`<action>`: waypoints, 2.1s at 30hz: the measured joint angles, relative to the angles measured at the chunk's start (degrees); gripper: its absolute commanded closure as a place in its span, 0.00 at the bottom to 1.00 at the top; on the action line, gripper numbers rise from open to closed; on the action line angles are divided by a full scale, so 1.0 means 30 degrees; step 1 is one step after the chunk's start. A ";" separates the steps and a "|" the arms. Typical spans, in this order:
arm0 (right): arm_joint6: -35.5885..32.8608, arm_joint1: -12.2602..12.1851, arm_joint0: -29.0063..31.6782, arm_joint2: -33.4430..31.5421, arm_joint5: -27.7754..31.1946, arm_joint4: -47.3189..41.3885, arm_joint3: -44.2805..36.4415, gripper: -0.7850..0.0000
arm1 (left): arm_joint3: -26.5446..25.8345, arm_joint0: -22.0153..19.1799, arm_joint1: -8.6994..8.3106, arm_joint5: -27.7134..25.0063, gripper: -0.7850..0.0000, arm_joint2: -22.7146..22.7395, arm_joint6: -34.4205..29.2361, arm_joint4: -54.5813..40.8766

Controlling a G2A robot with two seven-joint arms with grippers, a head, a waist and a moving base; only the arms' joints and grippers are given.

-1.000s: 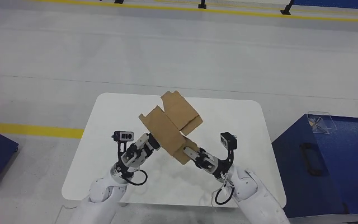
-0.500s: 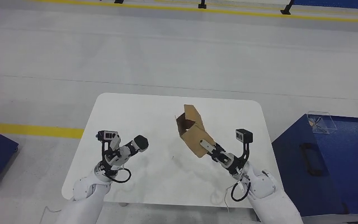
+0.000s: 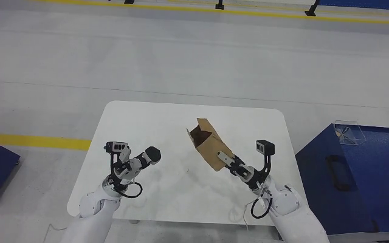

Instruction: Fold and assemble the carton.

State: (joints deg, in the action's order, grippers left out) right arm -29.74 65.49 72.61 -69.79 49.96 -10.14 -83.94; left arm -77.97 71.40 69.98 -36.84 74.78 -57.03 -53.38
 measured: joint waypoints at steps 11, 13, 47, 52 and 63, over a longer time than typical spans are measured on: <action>-0.3824 -0.0340 -0.0298 0.0896 -0.1940 0.7560 -0.0741 1.00 | -0.1217 -0.2333 -0.1056 0.0657 0.00 0.3215 -0.2132 0.8298; -0.4821 -0.0464 -0.0347 0.0955 -0.1651 0.8159 -0.1132 1.00 | -0.1851 -0.2738 -0.1116 0.0510 0.00 0.2710 -0.2609 1.0587; -0.7828 -0.1658 0.0725 -0.0622 -0.1819 0.5077 -0.4906 1.00 | 0.0989 -0.5899 -0.0530 0.0720 0.00 -0.3395 -0.4190 1.0678; -0.7404 -0.1754 0.0776 -0.0949 -0.2346 0.3447 -0.4540 1.00 | -0.0435 -0.5305 -0.0862 -0.0209 0.00 -0.2388 -0.2561 1.3696; -0.8110 -0.2132 0.0625 -0.1961 -0.2798 0.1569 -0.3441 1.00 | -0.6454 -0.2478 -0.1961 0.2202 0.00 0.0779 -0.2242 2.1051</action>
State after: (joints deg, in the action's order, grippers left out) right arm -54.07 59.10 74.49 -75.68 41.57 -5.44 -94.26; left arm -97.33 63.96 64.10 -30.24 77.12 -63.75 9.77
